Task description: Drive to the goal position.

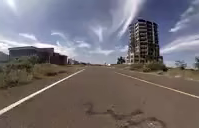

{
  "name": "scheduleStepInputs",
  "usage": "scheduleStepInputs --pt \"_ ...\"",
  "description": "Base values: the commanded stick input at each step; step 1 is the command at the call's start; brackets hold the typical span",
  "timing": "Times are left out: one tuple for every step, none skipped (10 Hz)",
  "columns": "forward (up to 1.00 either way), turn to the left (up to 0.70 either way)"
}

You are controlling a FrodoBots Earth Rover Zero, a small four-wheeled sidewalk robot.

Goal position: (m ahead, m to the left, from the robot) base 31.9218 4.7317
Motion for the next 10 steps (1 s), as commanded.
scheduleStepInputs --pt "1.0 0.0" --pt "1.0 0.0" --pt "1.0 0.0" --pt "1.0 0.0" --pt "1.0 0.0" --pt "1.0 0.0" --pt "1.0 0.0" --pt "1.0 0.0" --pt "1.0 0.0" --pt "1.0 0.0"
